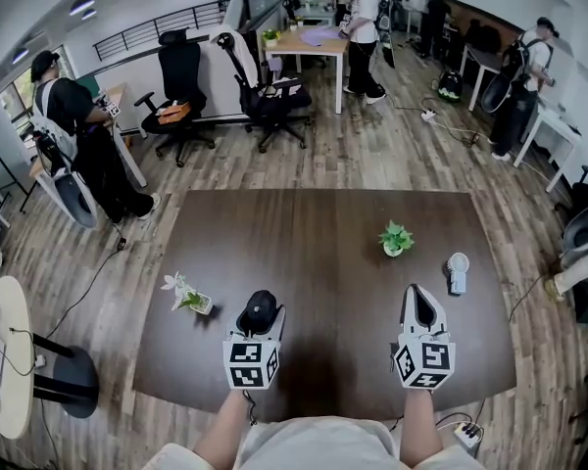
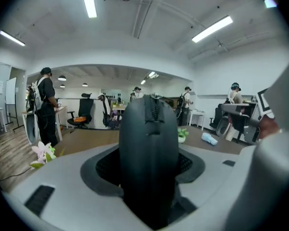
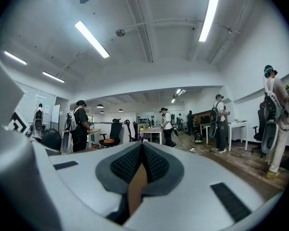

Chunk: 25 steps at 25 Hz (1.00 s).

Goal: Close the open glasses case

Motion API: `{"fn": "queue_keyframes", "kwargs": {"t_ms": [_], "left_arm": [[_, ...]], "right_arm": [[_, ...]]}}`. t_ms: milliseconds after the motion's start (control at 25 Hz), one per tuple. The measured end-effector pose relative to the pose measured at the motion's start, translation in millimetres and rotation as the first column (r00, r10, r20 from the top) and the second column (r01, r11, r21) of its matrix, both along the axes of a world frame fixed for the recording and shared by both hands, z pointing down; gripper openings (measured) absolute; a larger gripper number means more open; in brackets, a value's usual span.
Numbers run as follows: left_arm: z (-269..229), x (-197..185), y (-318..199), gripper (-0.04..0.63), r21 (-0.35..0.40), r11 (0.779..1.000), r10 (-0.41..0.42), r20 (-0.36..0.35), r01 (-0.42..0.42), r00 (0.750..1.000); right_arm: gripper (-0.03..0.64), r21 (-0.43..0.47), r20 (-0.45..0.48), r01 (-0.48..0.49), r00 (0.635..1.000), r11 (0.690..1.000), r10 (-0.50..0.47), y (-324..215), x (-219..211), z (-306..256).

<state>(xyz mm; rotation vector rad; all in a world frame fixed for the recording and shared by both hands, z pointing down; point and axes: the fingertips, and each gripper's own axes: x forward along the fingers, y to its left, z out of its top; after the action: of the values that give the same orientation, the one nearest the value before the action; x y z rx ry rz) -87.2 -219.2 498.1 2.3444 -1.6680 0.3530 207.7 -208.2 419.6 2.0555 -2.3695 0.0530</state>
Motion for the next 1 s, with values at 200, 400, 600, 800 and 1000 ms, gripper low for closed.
{"fn": "queue_keyframes", "kwargs": {"t_ms": [200, 400, 600, 800, 1000], "left_arm": [[70, 21, 8, 0.265, -0.283, 0.957, 0.055, -0.041, -0.065, 0.998], [128, 39, 19, 0.265, -0.48, 0.87, 0.07, -0.109, -0.114, 0.992], [162, 53, 28, 0.265, -0.602, 0.78, 0.048, -0.209, -0.167, 0.977], [176, 53, 22, 0.268, -0.625, 0.757, 0.022, -0.27, -0.192, 0.963], [178, 53, 21, 0.265, -0.622, 0.761, 0.034, -0.246, -0.185, 0.969]], "right_arm": [[0.0, -0.012, 0.008, 0.01, 1.0, 1.0, -0.01, 2, -2, 6], [0.002, -0.027, 0.008, 0.022, 1.0, 0.999, -0.022, 4, -6, 14], [0.002, -0.041, 0.012, 0.026, 1.0, 0.999, -0.026, 5, -6, 19], [0.002, -0.05, 0.01, 0.033, 0.999, 0.998, -0.033, 3, -9, 22], [0.002, -0.053, 0.01, 0.037, 0.999, 0.998, -0.037, 1, -10, 22]]}}
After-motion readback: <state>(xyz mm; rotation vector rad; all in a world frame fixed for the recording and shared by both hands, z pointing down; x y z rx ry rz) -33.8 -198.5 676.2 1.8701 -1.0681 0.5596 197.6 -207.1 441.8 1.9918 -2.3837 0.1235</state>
